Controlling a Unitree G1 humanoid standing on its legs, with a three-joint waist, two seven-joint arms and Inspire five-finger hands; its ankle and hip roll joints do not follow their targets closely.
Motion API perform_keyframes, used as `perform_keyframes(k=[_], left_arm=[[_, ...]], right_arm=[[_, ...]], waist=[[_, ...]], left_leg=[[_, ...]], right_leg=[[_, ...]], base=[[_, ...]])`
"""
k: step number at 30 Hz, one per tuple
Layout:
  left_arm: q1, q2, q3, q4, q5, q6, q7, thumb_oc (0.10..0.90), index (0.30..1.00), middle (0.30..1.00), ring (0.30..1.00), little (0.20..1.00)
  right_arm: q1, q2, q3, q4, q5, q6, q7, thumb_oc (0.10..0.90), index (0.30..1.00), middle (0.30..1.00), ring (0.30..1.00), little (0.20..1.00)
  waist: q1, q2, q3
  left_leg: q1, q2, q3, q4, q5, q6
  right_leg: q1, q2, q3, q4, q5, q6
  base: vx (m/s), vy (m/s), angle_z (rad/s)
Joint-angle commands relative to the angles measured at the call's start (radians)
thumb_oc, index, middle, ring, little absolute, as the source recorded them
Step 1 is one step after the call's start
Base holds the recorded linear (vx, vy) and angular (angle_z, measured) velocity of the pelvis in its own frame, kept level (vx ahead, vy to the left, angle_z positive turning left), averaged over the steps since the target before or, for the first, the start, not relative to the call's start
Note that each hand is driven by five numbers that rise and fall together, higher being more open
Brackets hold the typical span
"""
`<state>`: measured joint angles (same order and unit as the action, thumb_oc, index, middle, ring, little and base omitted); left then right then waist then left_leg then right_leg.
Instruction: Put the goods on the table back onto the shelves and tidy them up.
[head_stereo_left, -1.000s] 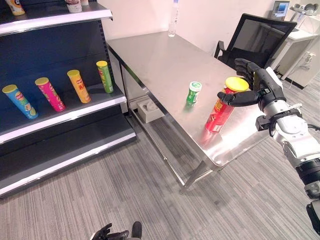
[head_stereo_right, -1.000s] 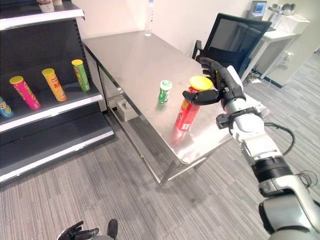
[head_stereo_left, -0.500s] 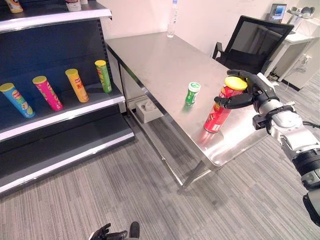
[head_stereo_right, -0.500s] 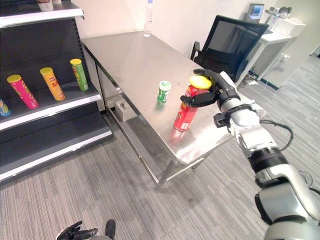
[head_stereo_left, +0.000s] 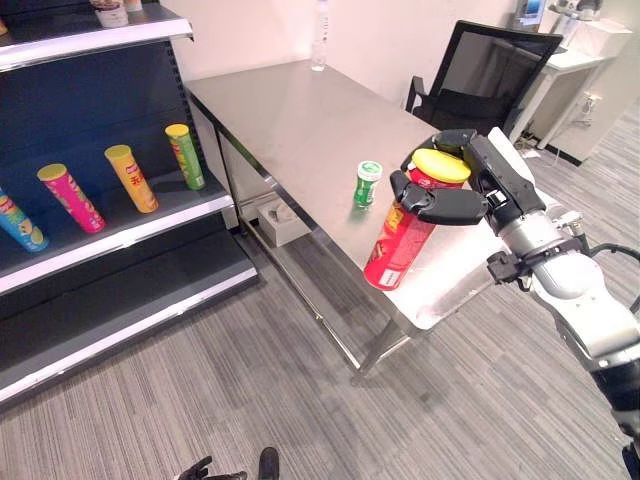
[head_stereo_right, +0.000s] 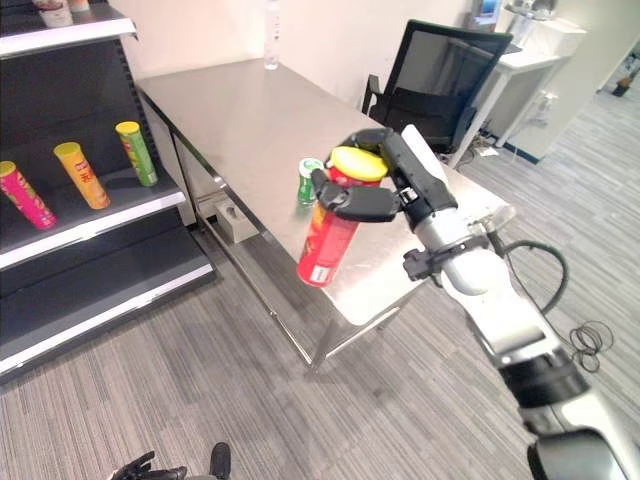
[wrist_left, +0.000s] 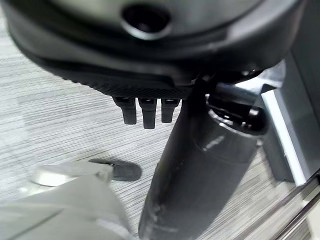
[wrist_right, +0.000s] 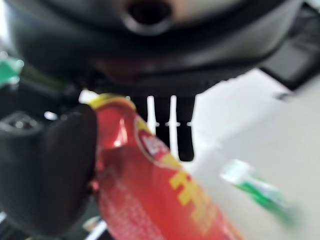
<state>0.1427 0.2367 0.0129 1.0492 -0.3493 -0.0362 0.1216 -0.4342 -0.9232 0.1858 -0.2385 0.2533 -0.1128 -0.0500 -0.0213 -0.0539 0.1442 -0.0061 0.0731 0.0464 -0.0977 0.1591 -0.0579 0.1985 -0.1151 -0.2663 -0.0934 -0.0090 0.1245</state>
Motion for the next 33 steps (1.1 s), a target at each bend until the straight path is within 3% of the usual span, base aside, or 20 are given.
perform_keyframes(k=[1, 3, 7, 10, 13, 14, 15, 17, 18, 20, 22, 24, 26, 27, 29, 30, 31, 33], left_arm=[[-0.069, 0.033, -0.038, -0.004, 0.024, -0.032, 0.022, 0.800, 0.900, 0.900, 0.900, 0.900], [-0.059, 0.036, -0.029, -0.035, -0.008, -0.036, 0.031, 0.800, 0.900, 0.900, 0.900, 0.900], [-0.059, 0.043, -0.019, -0.059, -0.043, -0.046, 0.040, 0.800, 0.900, 0.900, 0.900, 0.900], [-0.064, 0.038, -0.012, -0.071, -0.076, -0.053, 0.043, 0.800, 0.900, 0.900, 0.900, 0.900], [-0.054, 0.027, -0.007, -0.070, -0.095, -0.053, 0.039, 0.800, 0.900, 0.900, 0.900, 0.900], [-0.052, 0.025, -0.004, -0.061, -0.089, -0.056, 0.039, 0.800, 0.900, 0.900, 0.900, 0.900], [-0.052, 0.025, -0.004, -0.061, -0.089, -0.056, 0.039, 0.800, 0.900, 0.900, 0.900, 0.900], [-0.050, 0.028, -0.002, -0.052, -0.080, -0.062, 0.042, 0.800, 0.900, 0.900, 0.900, 0.900], [-0.047, 0.030, -0.004, -0.051, -0.078, -0.062, 0.043, 0.800, 0.900, 0.900, 0.900, 0.900], [-0.043, 0.030, -0.018, -0.048, -0.056, -0.058, 0.037, 0.800, 0.900, 0.900, 0.900, 0.900], [-0.045, 0.039, -0.029, -0.046, -0.023, -0.056, 0.025, 0.800, 0.900, 0.900, 0.900, 0.900], [-0.054, 0.066, -0.043, -0.060, 0.009, -0.054, 0.020, 0.800, 0.900, 0.900, 0.900, 0.900], [-0.057, 0.094, -0.045, -0.099, 0.011, -0.059, 0.013, 0.800, 0.900, 0.900, 0.900, 0.900], [-0.063, 0.101, -0.046, -0.109, 0.015, -0.061, 0.010, 0.800, 0.900, 0.900, 0.900, 0.900], [-0.072, 0.110, -0.051, -0.119, 0.010, -0.059, 0.001, 0.800, 0.900, 0.900, 0.900, 0.900], [-0.066, 0.113, -0.049, -0.109, 0.005, -0.059, -0.001, 0.800, 0.900, 0.900, 0.900, 0.900], [-0.066, 0.112, -0.049, -0.109, 0.005, -0.059, -0.001, 0.800, 0.900, 0.900, 0.900, 0.900], [-0.060, 0.108, -0.042, -0.101, -0.010, -0.056, -0.001, 0.800, 0.900, 0.900, 0.900, 0.900]], right_arm=[[-0.226, -0.051, -0.078, -0.006, -0.016, -0.118, -0.071, 0.400, 0.300, 0.300, 0.300, 0.300], [-0.254, 0.001, -0.058, -0.098, 0.003, -0.144, -0.049, 0.400, 0.300, 0.300, 0.300, 0.300], [-0.291, 0.018, -0.024, -0.113, 0.009, -0.146, -0.035, 0.400, 0.300, 0.300, 0.300, 0.300], [-0.332, 0.002, 0.011, -0.086, -0.029, -0.138, -0.034, 0.400, 0.300, 0.300, 0.300, 0.300], [-0.326, -0.014, 0.014, -0.072, -0.044, -0.126, -0.040, 0.400, 0.300, 0.300, 0.300, 0.300], [-0.303, -0.022, 0.006, -0.065, -0.048, -0.121, -0.032, 0.400, 0.300, 0.300, 0.300, 0.300], [-0.302, -0.022, 0.005, -0.065, -0.048, -0.121, -0.032, 0.400, 0.300, 0.300, 0.300, 0.300], [-0.278, -0.034, -0.002, -0.051, -0.054, -0.118, -0.026, 0.400, 0.300, 0.300, 0.300, 0.300], [-0.263, -0.029, -0.004, -0.048, -0.053, -0.112, -0.020, 0.400, 0.300, 0.300, 0.300, 0.300], [-0.227, -0.025, -0.029, -0.051, -0.060, -0.108, -0.016, 0.400, 0.300, 0.300, 0.300, 0.300], [-0.190, -0.007, -0.049, -0.042, -0.090, -0.094, -0.012, 0.400, 0.300, 0.300, 0.300, 0.300], [-0.205, 0.008, -0.029, -0.028, -0.117, -0.079, -0.006, 0.400, 0.300, 0.300, 0.300, 0.300], [-0.245, 0.003, 0.006, -0.029, -0.128, -0.075, -0.008, 0.400, 0.300, 0.300, 0.300, 0.300], [-0.249, 0.002, 0.006, -0.023, -0.131, -0.078, -0.012, 0.400, 0.300, 0.300, 0.300, 0.300], [-0.245, -0.013, 0.000, -0.006, -0.126, -0.071, -0.014, 0.400, 0.300, 0.300, 0.300, 0.300], [-0.264, -0.027, 0.011, 0.002, -0.116, -0.079, -0.021, 0.400, 0.300, 0.300, 0.300, 0.300], [-0.266, -0.028, 0.012, 0.003, -0.116, -0.080, -0.021, 0.400, 0.300, 0.300, 0.300, 0.300], [-0.306, -0.046, 0.044, 0.009, -0.113, -0.087, -0.019, 0.400, 0.300, 0.300, 0.300, 0.300]], waist=[[0.053, -0.002, -0.027], [0.062, 0.005, -0.015], [0.079, 0.009, 0.012], [0.101, 0.009, 0.041], [0.110, 0.010, 0.045], [0.105, 0.004, 0.044], [0.105, 0.004, 0.044], [0.097, 0.006, 0.039], [0.098, 0.014, 0.032], [0.096, 0.031, 0.016], [0.101, 0.031, 0.005], [0.109, 0.008, 0.017], [0.118, 0.021, 0.036], [0.113, 0.030, 0.038], [0.100, 0.045, 0.048], [0.098, 0.044, 0.050], [0.097, 0.045, 0.049], [0.096, 0.029, 0.066]], left_leg=[[0.132, 0.076, 0.057, 0.010, -0.201, -0.073], [0.107, 0.095, 0.036, 0.010, -0.176, -0.084], [0.064, 0.099, 0.000, 0.010, -0.133, -0.100], [-0.006, 0.092, -0.026, 0.074, -0.126, -0.109], [-0.030, 0.141, -0.002, 0.092, -0.114, -0.122], [-0.027, 0.193, 0.031, 0.097, -0.104, -0.128], [-0.026, 0.194, 0.030, 0.097, -0.105, -0.129], [-0.026, 0.251, 0.042, 0.100, -0.087, -0.144], [-0.019, 0.256, 0.030, 0.095, -0.088, -0.157], [-0.023, 0.233, -0.001, 0.088, -0.109, -0.159], [-0.013, 0.183, -0.008, 0.081, -0.155, -0.138], [-0.009, 0.098, -0.003, 0.089, -0.194, -0.088], [0.002, 0.057, 0.010, 0.084, -0.205, -0.055], [0.007, 0.045, 0.009, 0.064, -0.195, -0.044], [0.031, 0.018, -0.010, 0.024, -0.177, -0.036], [0.036, 0.001, -0.018, 0.010, -0.171, -0.030], [0.033, 0.002, -0.019, 0.010, -0.169, -0.030], [0.043, -0.023, -0.020, 0.010, -0.172, -0.020]], right_leg=[[-0.033, -0.033, 0.010, 0.006, -0.049, 0.050], [-0.042, -0.011, 0.011, 0.006, -0.063, 0.035], [-0.050, 0.001, -0.013, 0.006, -0.075, 0.021], [-0.047, -0.006, -0.062, 0.006, -0.077, 0.016], [-0.043, -0.025, -0.106, 0.006, -0.072, 0.021], [-0.042, -0.053, -0.134, 0.006, -0.059, 0.032], [-0.041, -0.053, -0.135, 0.006, -0.060, 0.032], [-0.038, -0.085, -0.154, 0.006, -0.054, 0.046], [-0.034, -0.095, -0.156, 0.007, -0.051, 0.054], [-0.019, -0.136, -0.167, 0.016, -0.030, 0.070], [-0.021, -0.207, -0.180, 0.053, 0.011, 0.088], [-0.073, -0.330, -0.168, 0.147, 0.145, 0.112], [-0.116, -0.370, -0.171, 0.213, 0.167, 0.088], [-0.146, -0.344, -0.139, 0.248, 0.132, 0.069], [-0.193, -0.217, -0.052, 0.279, 0.018, 0.041], [-0.211, -0.101, -0.042, 0.249, -0.050, 0.011], [-0.213, -0.100, -0.043, 0.246, -0.047, 0.010], [-0.260, 0.006, -0.034, 0.221, -0.068, -0.004]], base=[[-0.04, -0.095, -0.01], [-0.09, -0.139, 0.06], [-0.10, -0.069, 0.14], [-0.12, -0.004, 0.55], [-0.03, 0.166, 1.02], [0.01, 0.218, 0.60], [0.01, 0.294, 0.39], [0.04, 0.311, 0.51], [0.10, 0.382, 0.77], [0.13, 0.446, 0.63], [0.14, 0.515, 0.64], [0.06, 0.537, 0.74], [0.01, 0.478, 0.19], [0.04, 0.437, 0.19], [0.12, 0.369, 0.43], [0.12, 0.195, 0.50], [0.09, 0.138, 0.36], [0.04, 0.079, 0.17]])
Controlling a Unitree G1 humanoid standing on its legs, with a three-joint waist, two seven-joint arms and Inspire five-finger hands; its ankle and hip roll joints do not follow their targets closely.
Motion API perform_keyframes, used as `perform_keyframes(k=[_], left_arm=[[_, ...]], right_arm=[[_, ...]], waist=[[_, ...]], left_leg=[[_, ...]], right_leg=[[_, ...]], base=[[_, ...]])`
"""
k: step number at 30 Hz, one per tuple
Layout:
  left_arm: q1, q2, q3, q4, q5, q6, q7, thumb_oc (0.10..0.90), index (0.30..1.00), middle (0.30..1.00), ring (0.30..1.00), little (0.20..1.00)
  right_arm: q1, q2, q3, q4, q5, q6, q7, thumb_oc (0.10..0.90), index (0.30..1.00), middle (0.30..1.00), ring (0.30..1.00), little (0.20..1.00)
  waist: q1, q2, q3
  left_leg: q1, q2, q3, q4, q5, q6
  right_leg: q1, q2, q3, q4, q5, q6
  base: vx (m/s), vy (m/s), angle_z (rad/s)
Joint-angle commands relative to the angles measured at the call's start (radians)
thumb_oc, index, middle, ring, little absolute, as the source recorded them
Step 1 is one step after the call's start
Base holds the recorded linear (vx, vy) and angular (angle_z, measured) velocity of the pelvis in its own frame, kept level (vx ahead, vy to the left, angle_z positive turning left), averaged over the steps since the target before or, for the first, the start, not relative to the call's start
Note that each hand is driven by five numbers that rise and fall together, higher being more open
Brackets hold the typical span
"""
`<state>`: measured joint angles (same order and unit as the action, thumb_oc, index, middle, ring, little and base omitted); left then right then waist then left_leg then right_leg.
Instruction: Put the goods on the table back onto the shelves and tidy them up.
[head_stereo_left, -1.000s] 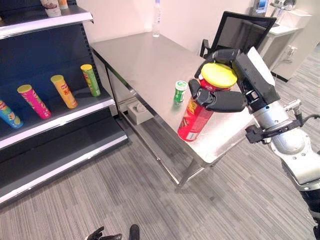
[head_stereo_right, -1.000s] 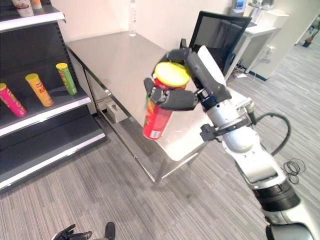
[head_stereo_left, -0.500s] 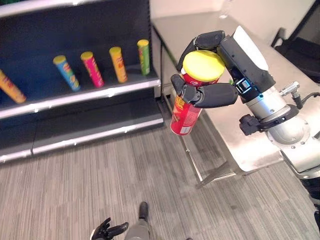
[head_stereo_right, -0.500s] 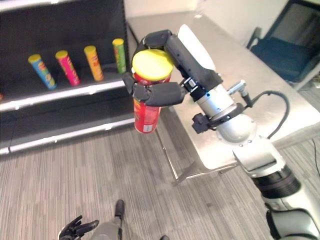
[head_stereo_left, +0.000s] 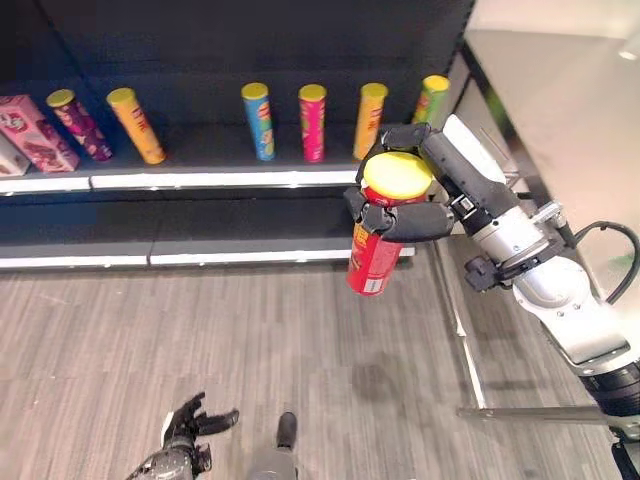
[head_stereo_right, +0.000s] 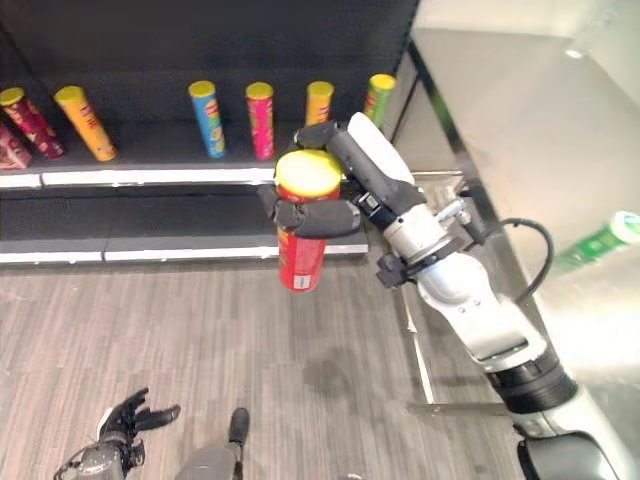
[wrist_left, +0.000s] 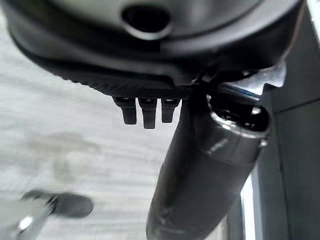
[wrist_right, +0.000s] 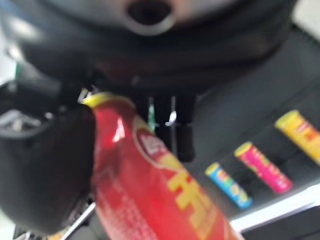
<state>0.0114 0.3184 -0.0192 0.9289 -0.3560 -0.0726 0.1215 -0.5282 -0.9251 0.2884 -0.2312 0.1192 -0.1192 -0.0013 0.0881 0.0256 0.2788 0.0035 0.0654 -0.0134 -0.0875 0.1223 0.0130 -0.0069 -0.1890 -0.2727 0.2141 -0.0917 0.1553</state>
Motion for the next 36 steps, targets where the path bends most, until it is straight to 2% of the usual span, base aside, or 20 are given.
perform_keyframes(k=[1, 3, 6, 7, 10, 12, 13, 15, 17, 20, 21, 24, 26, 27, 28, 29, 30, 31, 34, 36], left_arm=[[0.071, 0.022, -0.006, 0.022, -0.003, -0.018, -0.002, 0.800, 0.900, 0.900, 0.900, 0.900], [0.074, 0.013, -0.013, 0.040, 0.012, -0.013, -0.012, 0.800, 0.900, 0.900, 0.900, 0.900], [0.085, -0.011, -0.011, 0.039, 0.001, -0.013, -0.006, 0.800, 0.900, 0.900, 0.900, 0.900], [0.089, -0.032, -0.024, 0.001, -0.019, -0.018, -0.009, 0.800, 0.900, 0.900, 0.900, 0.900], [0.089, -0.043, -0.053, -0.049, -0.009, -0.012, -0.017, 0.800, 0.900, 0.900, 0.900, 0.900], [0.092, -0.052, -0.051, -0.058, -0.019, -0.008, -0.015, 0.800, 0.900, 0.900, 0.900, 0.900], [0.092, -0.051, -0.052, -0.059, -0.019, -0.008, -0.015, 0.800, 0.900, 0.900, 0.900, 0.900], [0.111, -0.048, -0.040, -0.059, -0.012, 0.000, -0.016, 0.800, 0.900, 0.900, 0.900, 0.900], [0.112, -0.037, -0.038, -0.052, -0.012, -0.002, -0.007, 0.800, 0.900, 0.900, 0.900, 0.900], [0.111, -0.026, -0.042, -0.050, -0.007, -0.006, 0.002, 0.800, 0.900, 0.900, 0.900, 0.900], [0.112, -0.024, -0.045, -0.054, 0.001, -0.006, 0.006, 0.800, 0.900, 0.900, 0.900, 0.900], [0.115, -0.017, -0.047, -0.042, 0.033, -0.002, -0.006, 0.800, 0.900, 0.900, 0.900, 0.900], [0.106, 0.001, -0.050, -0.032, 0.068, 0.003, -0.010, 0.800, 0.900, 0.900, 0.900, 0.900], [0.106, 0.001, -0.050, -0.032, 0.068, 0.003, -0.011, 0.800, 0.900, 0.900, 0.900, 0.900], [0.099, 0.025, -0.045, -0.041, 0.081, 0.004, -0.004, 0.800, 0.900, 0.900, 0.900, 0.900], [0.099, 0.033, -0.044, -0.049, 0.081, 0.005, -0.002, 0.800, 0.900, 0.900, 0.900, 0.900], [0.093, 0.043, -0.043, -0.041, 0.102, 0.006, -0.010, 0.800, 0.900, 0.900, 0.900, 0.900], [0.092, 0.042, -0.037, -0.031, 0.095, 0.011, -0.011, 0.800, 0.900, 0.900, 0.900, 0.900], [0.091, 0.034, -0.026, -0.007, 0.081, 0.012, -0.002, 0.800, 0.900, 0.900, 0.900, 0.900], [0.092, 0.019, -0.021, 0.005, 0.075, 0.016, -0.011, 0.800, 0.900, 0.900, 0.900, 0.900]], right_arm=[[-0.225, -0.055, -0.048, 0.008, 0.017, -0.082, -0.069, 0.400, 0.300, 0.300, 0.300, 0.300], [-0.259, -0.098, -0.037, 0.024, -0.006, -0.071, -0.078, 0.400, 0.300, 0.300, 0.300, 0.300], [-0.254, -0.068, -0.031, 0.041, 0.010, -0.069, -0.083, 0.400, 0.300, 0.300, 0.300, 0.300], [-0.231, -0.072, -0.038, 0.050, 0.009, -0.078, -0.095, 0.400, 0.300, 0.300, 0.300, 0.300], [-0.200, -0.061, -0.061, 0.041, 0.005, -0.072, -0.092, 0.400, 0.300, 0.300, 0.300, 0.300], [-0.181, -0.048, -0.072, 0.057, 0.004, -0.062, -0.094, 0.400, 0.300, 0.300, 0.300, 0.300], [-0.179, -0.048, -0.074, 0.056, 0.004, -0.061, -0.094, 0.400, 0.300, 0.300, 0.300, 0.300], [-0.139, -0.014, -0.091, 0.059, -0.006, -0.051, -0.091, 0.400, 0.300, 0.300, 0.300, 0.300], [-0.113, 0.014, -0.097, 0.069, -0.005, -0.055, -0.095, 0.400, 0.300, 0.300, 0.300, 0.300], [-0.073, 0.027, -0.117, 0.088, -0.009, -0.053, -0.113, 0.400, 0.300, 0.300, 0.300, 0.300], [-0.054, 0.032, -0.127, 0.090, -0.019, -0.050, -0.115, 0.400, 0.300, 0.300, 0.300, 0.300], [-0.020, 0.063, -0.149, 0.087, -0.059, -0.033, -0.113, 0.400, 0.300, 0.300, 0.300, 0.300], [-0.007, 0.097, -0.157, 0.101, -0.092, -0.020, -0.124, 0.400, 0.300, 0.300, 0.300, 0.300], [-0.007, 0.098, -0.158, 0.100, -0.093, -0.020, -0.124, 0.400, 0.300, 0.300, 0.300, 0.300], [-0.023, 0.125, -0.136, 0.099, -0.122, -0.011, -0.132, 0.400, 0.300, 0.300, 0.300, 0.300], [-0.033, 0.135, -0.129, 0.098, -0.126, -0.010, -0.136, 0.400, 0.300, 0.300, 0.300, 0.300], [-0.007, 0.163, -0.150, 0.098, -0.122, -0.017, -0.146, 0.400, 0.300, 0.300, 0.300, 0.300], [-0.004, 0.166, -0.156, 0.101, -0.118, -0.014, -0.146, 0.400, 0.300, 0.300, 0.300, 0.300], [-0.038, 0.186, -0.130, 0.108, -0.104, -0.021, -0.151, 0.400, 0.300, 0.300, 0.300, 0.300], [-0.045, 0.174, -0.121, 0.114, -0.100, -0.024, -0.145, 0.400, 0.300, 0.300, 0.300, 0.300]], waist=[[-0.016, -0.058, -0.064], [-0.014, -0.092, -0.065], [-0.011, -0.100, -0.074], [-0.012, -0.107, -0.060], [-0.022, -0.105, -0.032], [-0.021, -0.099, -0.021], [-0.019, -0.098, -0.021], [-0.008, -0.097, -0.037], [0.001, -0.095, -0.046], [-0.006, -0.077, -0.066], [-0.004, -0.067, -0.069], [-0.005, -0.023, -0.108], [-0.004, -0.018, -0.109], [-0.002, -0.021, -0.109], [0.002, -0.012, -0.102], [0.003, -0.003, -0.097], [-0.017, 0.013, -0.082], [-0.025, 0.021, -0.076], [-0.027, 0.019, -0.065], [-0.044, 0.010, -0.052]], left_leg=[[0.035, -0.029, 0.037, 0.000, -0.137, -0.088], [0.040, -0.063, 0.029, 0.000, -0.150, -0.083], [0.047, -0.074, 0.021, 0.000, -0.165, -0.080], [0.022, -0.076, 0.024, 0.104, -0.208, -0.082], [-0.059, -0.068, 0.067, 0.311, -0.266, -0.116], [-0.105, -0.017, 0.094, 0.381, -0.249, -0.134], [-0.106, -0.015, 0.094, 0.385, -0.252, -0.135], [-0.100, 0.066, 0.078, 0.280, -0.202, -0.138], [-0.119, 0.155, 0.024, 0.174, -0.099, -0.161], [-0.129, 0.223, 0.002, 0.051, -0.028, -0.199], [-0.145, 0.226, 0.002, 0.046, -0.011, -0.208], [-0.103, 0.186, 0.002, 0.042, -0.046, -0.210], [-0.080, 0.130, 0.020, 0.062, -0.082, -0.179], [-0.079, 0.127, 0.023, 0.064, -0.083, -0.177], [-0.040, 0.070, 0.063, 0.051, -0.108, -0.132], [-0.021, 0.054, 0.075, 0.043, -0.115, -0.115], [0.014, 0.028, 0.084, 0.021, -0.122, -0.093], [0.032, 0.018, 0.080, 0.008, -0.121, -0.084], [0.046, -0.005, 0.097, 0.000, -0.134, -0.079], [0.071, -0.020, 0.098, 0.000, -0.154, -0.077]], right_leg=[[-0.067, 0.112, -0.020, -0.101, 0.016, -0.039], [-0.027, 0.147, 0.010, -0.193, 0.020, -0.058], [0.005, 0.153, 0.014, -0.226, 0.033, -0.063], [0.023, 0.138, -0.002, -0.237, 0.041, -0.061], [0.044, 0.115, -0.030, -0.233, 0.025, -0.069], [0.071, 0.105, -0.035, -0.233, 0.008, -0.071], [0.072, 0.107, -0.035, -0.233, 0.008, -0.071], [0.089, 0.097, -0.019, -0.243, -0.004, -0.055], [0.098, 0.077, -0.003, -0.240, -0.026, -0.041], [0.132, 0.045, 0.022, -0.251, -0.050, -0.015], [0.151, 0.029, 0.023, -0.253, -0.053, -0.004], [0.178, -0.041, 0.030, -0.234, -0.024, 0.033], [0.152, -0.106, 0.040, -0.152, 0.022, 0.041], [0.149, -0.110, 0.044, -0.147, 0.021, 0.042], [0.086, -0.179, 0.040, -0.037, 0.109, 0.029], [0.064, -0.202, 0.019, 0.007, 0.128, 0.013], [0.014, -0.161, 0.027, 0.096, 0.096, -0.016], [-0.021, -0.111, 0.053, 0.111, 0.073, -0.023], [-0.065, -0.013, -0.019, 0.015, 0.029, -0.036], [-0.118, 0.063, -0.031, -0.060, 0.044, -0.028]], base=[[0.07, 0.079, 0.13], [0.11, 0.045, 0.56], [0.11, -0.024, 0.17], [0.08, -0.057, -0.03], [0.04, 0.005, 0.43], [0.06, 0.083, 0.45], [0.18, 0.140, 0.29], [0.26, 0.199, 0.03], [0.24, 0.255, -0.17], [0.25, 0.361, -0.21], [0.27, 0.492, -0.05], [0.29, 0.526, -0.22], [0.20, 0.401, -0.43], [0.19, 0.543, -0.13], [0.16, 0.523, -0.09], [0.27, 0.814, -0.17], [0.19, 0.546, -0.25], [0.19, 0.483, -0.18], [0.12, 0.164, 0.08], [0.15, 0.075, -0.05]])
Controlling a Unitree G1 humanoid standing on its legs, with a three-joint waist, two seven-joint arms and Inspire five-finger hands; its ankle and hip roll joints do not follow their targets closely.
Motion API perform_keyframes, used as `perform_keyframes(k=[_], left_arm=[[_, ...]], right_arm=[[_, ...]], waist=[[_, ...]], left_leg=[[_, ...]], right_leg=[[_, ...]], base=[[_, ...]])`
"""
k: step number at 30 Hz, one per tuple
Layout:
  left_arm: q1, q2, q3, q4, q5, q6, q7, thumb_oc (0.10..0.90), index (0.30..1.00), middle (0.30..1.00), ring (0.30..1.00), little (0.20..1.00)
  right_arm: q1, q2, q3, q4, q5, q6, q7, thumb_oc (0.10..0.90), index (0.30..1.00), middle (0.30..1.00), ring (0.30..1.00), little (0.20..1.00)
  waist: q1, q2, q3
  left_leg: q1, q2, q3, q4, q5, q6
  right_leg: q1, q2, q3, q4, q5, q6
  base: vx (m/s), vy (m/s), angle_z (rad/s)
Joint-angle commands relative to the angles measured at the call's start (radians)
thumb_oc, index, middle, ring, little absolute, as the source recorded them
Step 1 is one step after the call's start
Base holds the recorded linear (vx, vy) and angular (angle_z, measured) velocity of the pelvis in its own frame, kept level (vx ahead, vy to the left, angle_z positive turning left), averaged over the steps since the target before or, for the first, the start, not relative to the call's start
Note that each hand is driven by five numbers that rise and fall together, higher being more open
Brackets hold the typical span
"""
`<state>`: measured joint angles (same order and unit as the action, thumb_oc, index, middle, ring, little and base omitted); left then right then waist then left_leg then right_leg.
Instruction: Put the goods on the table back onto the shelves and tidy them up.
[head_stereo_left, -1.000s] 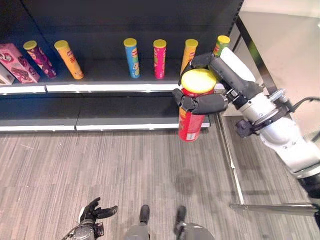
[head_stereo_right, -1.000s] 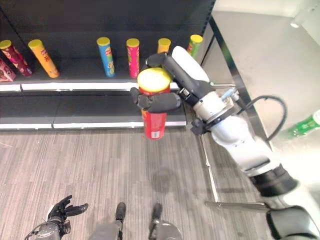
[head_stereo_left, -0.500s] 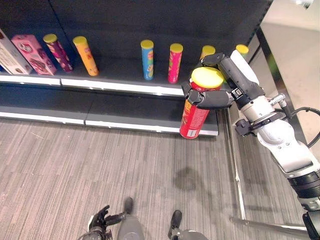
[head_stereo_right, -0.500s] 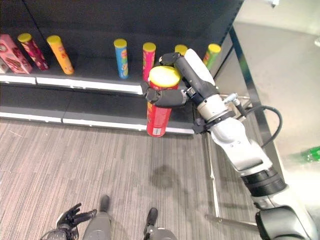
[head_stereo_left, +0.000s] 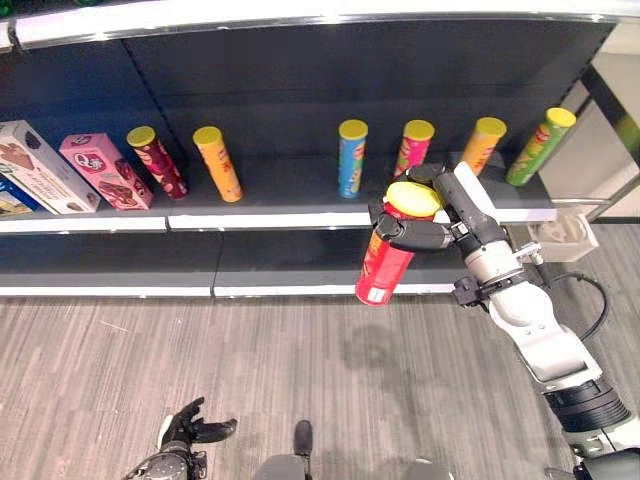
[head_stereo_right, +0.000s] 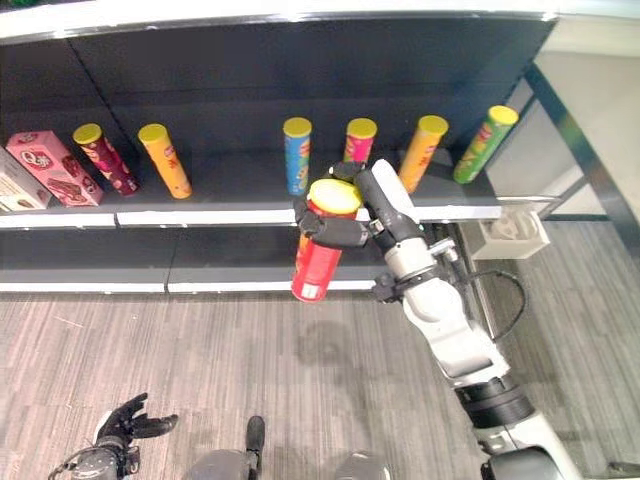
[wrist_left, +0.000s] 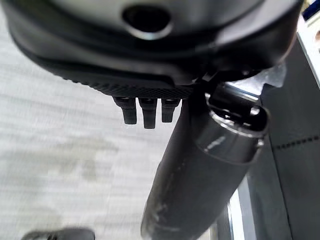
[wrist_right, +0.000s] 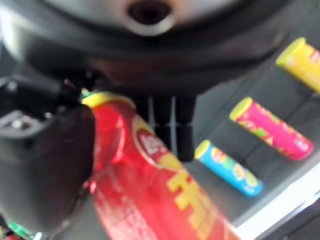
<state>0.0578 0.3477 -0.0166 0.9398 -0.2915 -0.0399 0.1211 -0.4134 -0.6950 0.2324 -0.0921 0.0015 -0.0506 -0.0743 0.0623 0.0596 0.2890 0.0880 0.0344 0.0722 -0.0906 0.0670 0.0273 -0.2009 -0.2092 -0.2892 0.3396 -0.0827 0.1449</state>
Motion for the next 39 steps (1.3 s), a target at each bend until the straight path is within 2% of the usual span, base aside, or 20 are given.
perform_keyframes(k=[1, 2, 3, 5, 7, 8, 9, 11, 12, 13, 15, 17, 18, 19, 21, 23, 26, 31, 39], left_arm=[[0.041, -0.019, -0.029, -0.003, 0.020, -0.017, -0.011, 0.800, 0.900, 0.900, 0.900, 0.900], [0.040, -0.025, -0.035, -0.001, 0.033, -0.017, -0.021, 0.800, 0.900, 0.900, 0.900, 0.900], [0.047, -0.045, -0.038, -0.008, 0.029, -0.016, -0.016, 0.800, 0.900, 0.900, 0.900, 0.900], [0.051, -0.060, -0.039, -0.017, 0.016, -0.019, -0.012, 0.800, 0.900, 0.900, 0.900, 0.900], [0.055, -0.071, -0.060, -0.049, 0.025, -0.021, -0.021, 0.800, 0.900, 0.900, 0.900, 0.900], [0.053, -0.072, -0.084, -0.087, 0.030, -0.018, -0.029, 0.800, 0.900, 0.900, 0.900, 0.900], [0.053, -0.071, -0.084, -0.088, 0.029, -0.017, -0.029, 0.800, 0.900, 0.900, 0.900, 0.900], [0.054, -0.074, -0.081, -0.091, 0.023, -0.009, -0.023, 0.800, 0.900, 0.900, 0.900, 0.900], [0.062, -0.077, -0.073, -0.090, 0.018, -0.007, -0.021, 0.800, 0.900, 0.900, 0.900, 0.900], [0.063, -0.077, -0.073, -0.091, 0.018, -0.007, -0.021, 0.800, 0.900, 0.900, 0.900, 0.900], [0.073, -0.077, -0.066, -0.082, 0.018, -0.006, -0.011, 0.800, 0.900, 0.900, 0.900, 0.900], [0.083, -0.074, -0.058, -0.076, 0.009, -0.009, 0.003, 0.800, 0.900, 0.900, 0.900, 0.900], [0.089, -0.073, -0.057, -0.076, 0.003, -0.013, 0.013, 0.800, 0.900, 0.900, 0.900, 0.900], [0.097, -0.076, -0.053, -0.079, -0.010, -0.017, 0.014, 0.800, 0.900, 0.900, 0.900, 0.900], [0.102, -0.080, -0.051, -0.052, -0.005, -0.011, 0.012, 0.800, 0.900, 0.900, 0.900, 0.900], [0.101, -0.064, -0.047, -0.052, 0.017, -0.014, 0.009, 0.800, 0.900, 0.900, 0.900, 0.900], [0.093, -0.040, -0.050, -0.077, 0.024, -0.019, 0.009, 0.800, 0.900, 0.900, 0.900, 0.900], [0.080, -0.026, -0.045, -0.087, 0.007, -0.024, 0.032, 0.800, 0.900, 0.900, 0.900, 0.900], [0.028, -0.025, -0.064, -0.051, -0.007, -0.021, 0.040, 0.800, 0.900, 0.900, 0.900, 0.900]], right_arm=[[-0.157, -0.061, -0.066, -0.023, 0.015, -0.095, -0.075, 0.400, 0.300, 0.300, 0.300, 0.300], [-0.139, -0.066, -0.079, -0.029, 0.015, -0.097, -0.077, 0.400, 0.300, 0.300, 0.300, 0.300], [-0.129, -0.063, -0.082, -0.040, 0.007, -0.096, -0.085, 0.400, 0.300, 0.300, 0.300, 0.300], [-0.125, -0.062, -0.083, -0.047, -0.001, -0.099, -0.096, 0.400, 0.300, 0.300, 0.300, 0.300], [-0.105, -0.063, -0.094, -0.068, -0.027, -0.100, -0.100, 0.400, 0.300, 0.300, 0.300, 0.300], [-0.091, -0.061, -0.109, -0.087, -0.046, -0.096, -0.106, 0.400, 0.300, 0.300, 0.300, 0.300], [-0.090, -0.060, -0.110, -0.088, -0.047, -0.095, -0.106, 0.400, 0.300, 0.300, 0.300, 0.300], [-0.086, -0.046, -0.111, -0.089, -0.061, -0.090, -0.116, 0.400, 0.300, 0.300, 0.300, 0.300], [-0.075, -0.046, -0.118, -0.094, -0.084, -0.082, -0.121, 0.400, 0.300, 0.300, 0.300, 0.300], [-0.074, -0.045, -0.118, -0.095, -0.084, -0.081, -0.121, 0.400, 0.300, 0.300, 0.300, 0.300], [-0.075, -0.036, -0.109, -0.094, -0.103, -0.079, -0.121, 0.400, 0.300, 0.300, 0.300, 0.300], [-0.075, -0.032, -0.098, -0.091, -0.113, -0.078, -0.126, 0.400, 0.300, 0.300, 0.300, 0.300], [-0.074, -0.031, -0.096, -0.085, -0.119, -0.079, -0.131, 0.400, 0.300, 0.300, 0.300, 0.300], [-0.073, -0.036, -0.090, -0.091, -0.119, -0.083, -0.128, 0.400, 0.300, 0.300, 0.300, 0.300], [-0.073, -0.032, -0.096, -0.091, -0.140, -0.073, -0.126, 0.400, 0.300, 0.300, 0.300, 0.300], [-0.070, -0.033, -0.100, -0.096, -0.171, -0.069, -0.129, 0.400, 0.300, 0.300, 0.300, 0.300], [-0.096, -0.025, -0.094, -0.116, -0.212, -0.063, -0.143, 0.400, 0.300, 0.300, 0.300, 0.300], [-0.173, -0.006, -0.062, -0.125, -0.297, -0.054, -0.178, 0.400, 0.300, 0.300, 0.300, 0.300], [-0.247, 0.025, -0.009, -0.132, -0.323, -0.053, -0.182, 0.400, 0.300, 0.300, 0.300, 0.300]], waist=[[-0.028, -0.032, -0.059], [-0.031, -0.046, -0.063], [-0.023, -0.060, -0.069], [-0.018, -0.064, -0.071], [-0.021, -0.068, -0.067], [-0.023, -0.074, -0.043], [-0.026, -0.072, -0.045], [-0.021, -0.064, -0.030], [-0.025, -0.065, -0.034], [-0.023, -0.065, -0.033], [-0.016, -0.065, -0.043], [-0.002, -0.051, -0.054], [0.007, -0.044, -0.054], [0.007, -0.032, -0.062], [0.002, -0.009, -0.076], [0.002, -0.002, -0.071], [0.014, 0.001, -0.062], [0.046, -0.016, -0.022], [0.074, -0.035, 0.034]], left_leg=[[-0.004, -0.002, 0.006, 0.003, -0.108, -0.088], [0.003, -0.018, -0.008, 0.003, -0.116, -0.083], [0.005, -0.032, -0.012, 0.007, -0.126, -0.082], [0.002, -0.035, -0.008, 0.038, -0.146, -0.084], [-0.036, -0.036, -0.008, 0.167, -0.195, -0.094], [-0.121, -0.032, 0.009, 0.364, -0.189, -0.137], [-0.134, -0.028, 0.005, 0.384, -0.198, -0.138], [-0.195, -0.007, 0.000, 0.514, -0.140, -0.178], [-0.222, 0.060, 0.018, 0.510, -0.144, -0.173], [-0.219, 0.061, 0.020, 0.509, -0.145, -0.174], [-0.199, 0.112, 0.002, 0.378, -0.151, -0.159], [-0.171, 0.158, -0.065, 0.196, -0.081, -0.167], [-0.185, 0.174, -0.109, 0.162, -0.052, -0.177], [-0.162, 0.185, -0.136, 0.107, -0.049, -0.191], [-0.123, 0.175, -0.135, 0.054, -0.061, -0.192], [-0.105, 0.138, -0.114, 0.050, -0.070, -0.181], [-0.088, 0.102, -0.077, 0.036, -0.087, -0.159], [-0.157, 0.060, -0.072, 0.150, -0.143, -0.118], [-0.268, 0.046, -0.096, 0.244, -0.157, -0.119]], right_leg=[[0.062, 0.108, -0.002, -0.247, 0.058, -0.011], [0.101, 0.127, 0.028, -0.318, 0.058, -0.013], [0.129, 0.133, 0.046, -0.336, 0.072, -0.024], [0.148, 0.125, 0.036, -0.348, 0.076, -0.026], [0.186, 0.116, 0.015, -0.368, 0.071, -0.030], [0.217, 0.090, -0.002, -0.366, 0.053, -0.046], [0.215, 0.093, -0.006, -0.366, 0.053, -0.048], [0.240, 0.095, -0.013, -0.370, 0.035, -0.063], [0.262, 0.089, -0.020, -0.379, 0.024, -0.057], [0.264, 0.090, -0.018, -0.380, 0.024, -0.056], [0.269, 0.077, -0.005, -0.379, 0.014, -0.039], [0.272, 0.076, 0.022, -0.365, -0.015, -0.028], [0.281, 0.069, 0.036, -0.360, -0.028, -0.020], [0.280, 0.064, 0.047, -0.347, -0.039, -0.016], [0.279, 0.041, 0.051, -0.321, -0.035, 0.005], [0.258, -0.004, 0.059, -0.298, -0.006, 0.019], [0.231, -0.046, 0.071, -0.297, 0.024, 0.041], [0.190, -0.099, 0.080, -0.268, 0.039, 0.056], [0.153, -0.126, 0.040, -0.238, 0.046, 0.060]], base=[[0.20, 0.031, 0.24], [0.27, 0.003, 0.33], [0.20, -0.012, 0.42], [0.13, -0.039, 0.39], [0.11, -0.084, 0.25], [0.06, -0.061, 0.23], [0.04, -0.016, 0.41], [0.09, 0.054, 0.62], [0.12, 0.069, 0.47], [0.17, 0.115, 0.34], [0.19, 0.172, 0.03], [0.24, 0.243, -0.29], [0.22, 0.276, -0.54], [0.22, 0.337, -0.56], [0.18, 0.335, -0.57], [0.09, 0.322, -0.62], [0.00, 0.237, -0.46], [-0.07, 0.173, 0.08], [-0.08, 0.010, 0.22]])
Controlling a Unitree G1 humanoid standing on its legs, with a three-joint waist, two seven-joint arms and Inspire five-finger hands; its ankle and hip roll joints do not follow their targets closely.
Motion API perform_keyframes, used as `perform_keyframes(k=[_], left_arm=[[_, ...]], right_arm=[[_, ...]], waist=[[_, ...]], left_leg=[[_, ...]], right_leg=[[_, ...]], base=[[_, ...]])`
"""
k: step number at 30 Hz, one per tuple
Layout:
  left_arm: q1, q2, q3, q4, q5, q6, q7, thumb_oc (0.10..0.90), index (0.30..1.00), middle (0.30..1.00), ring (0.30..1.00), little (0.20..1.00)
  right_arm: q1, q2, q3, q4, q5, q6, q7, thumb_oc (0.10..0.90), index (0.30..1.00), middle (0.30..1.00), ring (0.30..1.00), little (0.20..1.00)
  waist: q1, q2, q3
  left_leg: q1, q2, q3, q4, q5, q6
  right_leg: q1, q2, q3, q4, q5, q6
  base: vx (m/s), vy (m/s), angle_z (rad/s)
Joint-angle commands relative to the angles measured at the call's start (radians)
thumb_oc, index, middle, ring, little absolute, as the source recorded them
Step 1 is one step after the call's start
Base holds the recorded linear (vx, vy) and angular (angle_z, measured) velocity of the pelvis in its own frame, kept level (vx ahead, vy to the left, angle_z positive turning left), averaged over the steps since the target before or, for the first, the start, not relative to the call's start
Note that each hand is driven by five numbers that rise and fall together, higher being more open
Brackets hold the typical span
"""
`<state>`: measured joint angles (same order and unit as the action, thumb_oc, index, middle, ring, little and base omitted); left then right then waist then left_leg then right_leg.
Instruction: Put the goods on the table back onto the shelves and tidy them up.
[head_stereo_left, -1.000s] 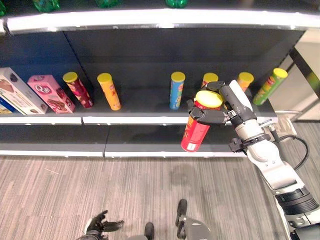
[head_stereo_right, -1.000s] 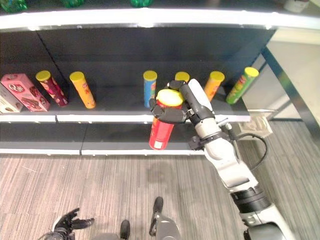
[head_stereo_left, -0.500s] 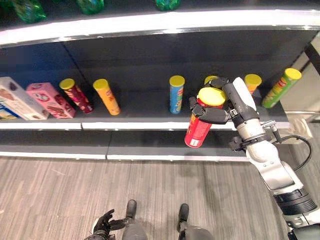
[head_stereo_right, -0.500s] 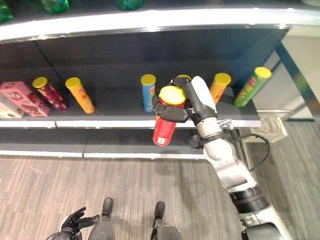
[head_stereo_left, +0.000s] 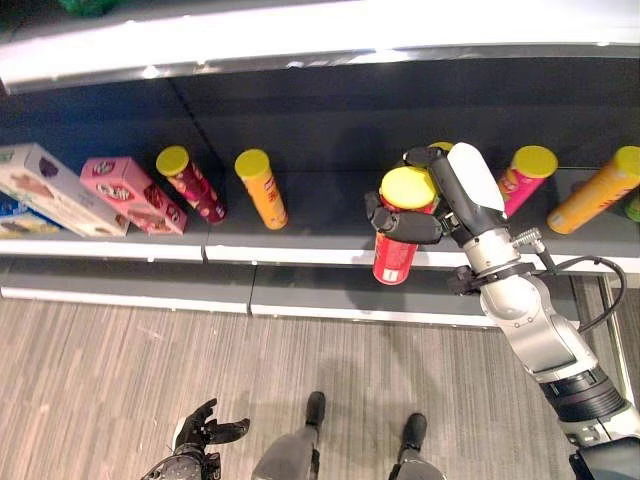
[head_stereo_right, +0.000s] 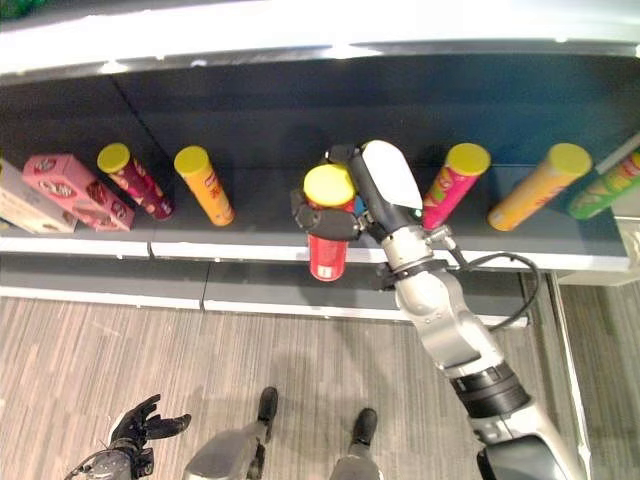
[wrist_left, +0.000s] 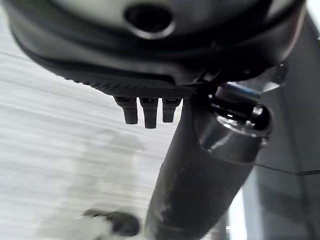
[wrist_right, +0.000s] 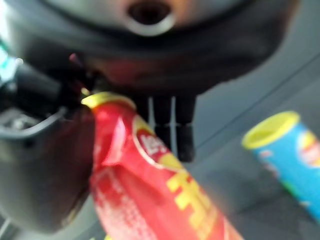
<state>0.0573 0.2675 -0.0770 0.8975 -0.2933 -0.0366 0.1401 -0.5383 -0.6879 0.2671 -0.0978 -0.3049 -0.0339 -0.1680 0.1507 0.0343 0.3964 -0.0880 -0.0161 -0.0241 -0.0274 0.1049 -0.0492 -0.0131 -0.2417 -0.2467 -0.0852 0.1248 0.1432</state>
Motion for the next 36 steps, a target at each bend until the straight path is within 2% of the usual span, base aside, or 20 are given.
perform_keyframes(k=[1, 7, 8, 11, 15, 24, 30, 31, 32, 33, 36], left_arm=[[0.024, 0.058, -0.007, -0.011, -0.007, -0.026, 0.023, 0.800, 0.900, 0.900, 0.900, 0.900], [0.000, 0.074, -0.019, -0.052, -0.031, -0.040, 0.043, 0.800, 0.900, 0.900, 0.900, 0.900], [-0.018, 0.086, -0.026, -0.076, -0.054, -0.050, 0.054, 0.800, 0.900, 0.900, 0.900, 0.900], [-0.034, 0.092, -0.035, -0.084, -0.059, -0.052, 0.058, 0.800, 0.900, 0.900, 0.900, 0.900], [-0.054, 0.099, -0.066, -0.101, -0.062, -0.057, 0.062, 0.800, 0.900, 0.900, 0.900, 0.900], [-0.048, 0.107, -0.083, -0.116, -0.075, -0.076, 0.065, 0.800, 0.900, 0.900, 0.900, 0.900], [-0.050, 0.112, -0.083, -0.114, -0.085, -0.086, 0.073, 0.800, 0.900, 0.900, 0.900, 0.900], [-0.050, 0.112, -0.084, -0.115, -0.085, -0.087, 0.076, 0.800, 0.900, 0.900, 0.900, 0.900], [-0.052, 0.114, -0.086, -0.120, -0.085, -0.089, 0.075, 0.800, 0.900, 0.900, 0.900, 0.900], [-0.051, 0.113, -0.087, -0.120, -0.086, -0.091, 0.074, 0.800, 0.900, 0.900, 0.900, 0.900], [-0.050, 0.110, -0.097, -0.131, -0.088, -0.094, 0.082, 0.800, 0.900, 0.900, 0.900, 0.900]], right_arm=[[-0.135, 0.023, -0.035, -0.123, -0.023, -0.069, -0.093, 0.400, 0.300, 0.300, 0.300, 0.300], [-0.230, 0.046, 0.024, -0.081, -0.062, -0.062, -0.117, 0.400, 0.300, 0.300, 0.300, 0.300], [-0.295, 0.059, 0.045, -0.057, -0.082, -0.054, -0.140, 0.400, 0.300, 0.300, 0.300, 0.300], [-0.331, 0.056, 0.052, -0.052, -0.099, -0.049, -0.156, 0.400, 0.300, 0.300, 0.300, 0.300], [-0.385, 0.051, 0.047, -0.009, -0.140, -0.031, -0.196, 0.400, 0.300, 0.300, 0.300, 0.300], [-0.468, -0.025, -0.018, 0.139, -0.180, 0.014, -0.336, 0.400, 0.300, 0.300, 0.300, 0.300], [-0.496, -0.094, -0.063, 0.205, -0.202, 0.047, -0.415, 0.400, 0.300, 0.300, 0.300, 0.300], [-0.499, -0.102, -0.067, 0.215, -0.206, 0.054, -0.425, 0.400, 0.300, 0.300, 0.300, 0.300], [-0.502, -0.116, -0.075, 0.220, -0.210, 0.059, -0.438, 0.400, 0.300, 0.300, 0.300, 0.300], [-0.505, -0.129, -0.081, 0.229, -0.214, 0.062, -0.450, 0.400, 0.300, 0.300, 0.300, 0.300], [-0.499, -0.150, -0.116, 0.247, -0.218, 0.082, -0.510, 0.400, 0.300, 0.300, 0.300, 0.300]], waist=[[-0.012, -0.011, -0.069], [0.009, -0.013, -0.031], [0.024, -0.012, -0.003], [0.034, -0.008, 0.016], [0.061, 0.015, 0.052], [0.109, 0.065, 0.080], [0.122, 0.090, 0.098], [0.122, 0.091, 0.098], [0.124, 0.096, 0.104], [0.123, 0.097, 0.102], [0.123, 0.108, 0.107]], left_leg=[[-0.101, 0.095, -0.002, 0.186, -0.194, -0.043], [-0.137, 0.092, -0.017, 0.206, -0.193, -0.042], [-0.165, 0.088, -0.029, 0.220, -0.190, -0.039], [-0.191, 0.081, -0.044, 0.236, -0.189, -0.039], [-0.242, 0.061, -0.085, 0.268, -0.183, -0.044], [-0.299, 0.034, -0.113, 0.268, -0.168, -0.055], [-0.338, 0.014, -0.134, 0.269, -0.154, -0.057], [-0.335, 0.019, -0.133, 0.272, -0.177, -0.062], [-0.351, 0.009, -0.139, 0.275, -0.154, -0.058], [-0.346, 0.014, -0.139, 0.276, -0.178, -0.063], [-0.360, -0.001, -0.148, 0.270, -0.173, -0.057]], right_leg=[[-0.040, -0.095, -0.006, 0.191, -0.162, 0.061], [-0.075, -0.105, -0.013, 0.224, -0.160, 0.060], [-0.109, -0.111, -0.009, 0.261, -0.166, 0.057], [-0.131, -0.117, -0.016, 0.294, -0.177, 0.053], [-0.142, -0.141, -0.067, 0.336, -0.194, 0.048], [-0.156, -0.174, -0.139, 0.334, -0.184, 0.062], [-0.177, -0.194, -0.161, 0.355, -0.190, 0.065], [-0.171, -0.191, -0.157, 0.364, -0.215, 0.071], [-0.183, -0.200, -0.167, 0.366, -0.195, 0.064], [-0.179, -0.199, -0.164, 0.375, -0.220, 0.072], [-0.193, -0.207, -0.164, 0.388, -0.225, 0.072]], base=[[-0.07, -0.014, 0.19], [-0.07, -0.005, 0.10], [-0.09, -0.002, 0.03], [-0.10, -0.013, 0.10], [-0.06, -0.021, 0.29], [-0.02, 0.009, 0.25], [0.01, -0.007, 0.19], [0.01, -0.011, 0.15], [0.09, -0.059, 0.20], [0.03, -0.010, 0.27], [0.07, 0.001, 0.27]])
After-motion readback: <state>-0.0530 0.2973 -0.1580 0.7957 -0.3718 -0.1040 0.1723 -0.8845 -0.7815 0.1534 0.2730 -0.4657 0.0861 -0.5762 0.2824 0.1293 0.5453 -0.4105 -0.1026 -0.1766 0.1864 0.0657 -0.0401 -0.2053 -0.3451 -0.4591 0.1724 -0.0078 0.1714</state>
